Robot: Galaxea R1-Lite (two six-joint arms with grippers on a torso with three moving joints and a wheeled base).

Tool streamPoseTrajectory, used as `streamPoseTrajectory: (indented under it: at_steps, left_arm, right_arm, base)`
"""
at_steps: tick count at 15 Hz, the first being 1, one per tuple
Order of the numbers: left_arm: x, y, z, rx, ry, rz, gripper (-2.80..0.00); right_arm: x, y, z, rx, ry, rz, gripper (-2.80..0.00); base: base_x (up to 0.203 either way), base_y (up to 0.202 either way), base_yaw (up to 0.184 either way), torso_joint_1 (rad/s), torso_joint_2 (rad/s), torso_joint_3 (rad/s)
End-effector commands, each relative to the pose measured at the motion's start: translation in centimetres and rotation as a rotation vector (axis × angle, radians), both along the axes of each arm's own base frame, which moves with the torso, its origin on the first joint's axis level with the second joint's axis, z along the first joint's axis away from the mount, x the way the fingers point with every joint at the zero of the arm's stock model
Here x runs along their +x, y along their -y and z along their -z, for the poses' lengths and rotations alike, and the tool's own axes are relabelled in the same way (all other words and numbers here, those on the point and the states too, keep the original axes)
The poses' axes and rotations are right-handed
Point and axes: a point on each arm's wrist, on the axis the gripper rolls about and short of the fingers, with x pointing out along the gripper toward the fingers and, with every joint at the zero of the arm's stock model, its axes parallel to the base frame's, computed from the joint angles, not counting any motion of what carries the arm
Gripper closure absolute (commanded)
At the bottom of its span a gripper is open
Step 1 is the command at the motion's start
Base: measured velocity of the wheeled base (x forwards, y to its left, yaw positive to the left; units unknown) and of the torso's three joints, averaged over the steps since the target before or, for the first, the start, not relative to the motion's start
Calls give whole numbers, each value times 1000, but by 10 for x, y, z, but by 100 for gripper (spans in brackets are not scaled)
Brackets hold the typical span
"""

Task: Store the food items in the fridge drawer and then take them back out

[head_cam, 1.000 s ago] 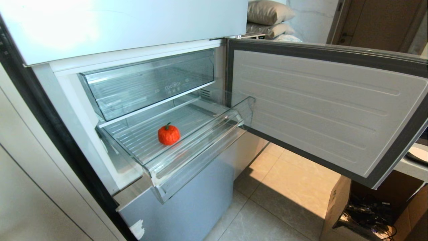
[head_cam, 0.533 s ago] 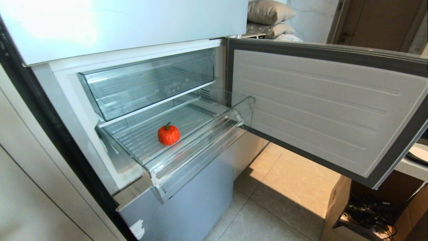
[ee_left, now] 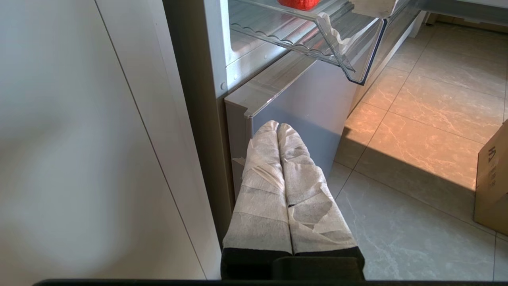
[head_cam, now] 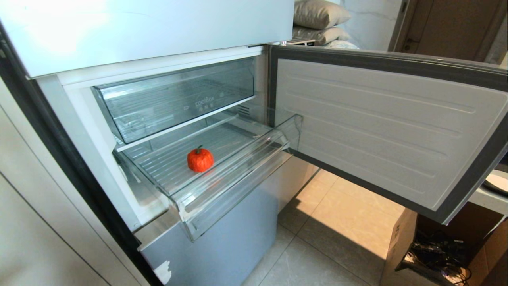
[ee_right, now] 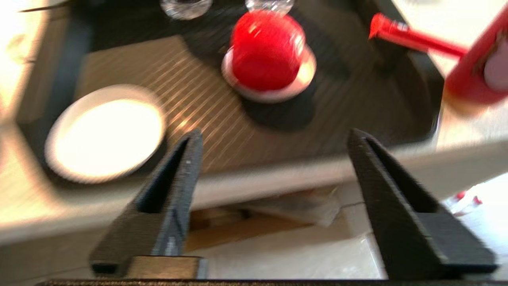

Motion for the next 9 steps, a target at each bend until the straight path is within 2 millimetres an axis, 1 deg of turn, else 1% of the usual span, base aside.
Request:
streamPoseTrajectory:
  at_steps: [1, 6, 9]
  left_arm:
    - [0, 0, 0, 0, 0, 0, 0]
    - [0, 0, 0, 0, 0, 0, 0]
    - [0, 0, 0, 0, 1, 0, 0]
  right_arm:
    - [16, 30, 15, 20, -28, 8, -280]
    - [30, 51, 22, 1, -58, -3, -280]
    - [45, 70, 22, -25, -49, -6, -280]
  base:
    - [0, 0, 0, 0, 0, 0]
    - [0, 0, 0, 5, 1, 0]
    - [0, 0, 0, 0, 0, 0]
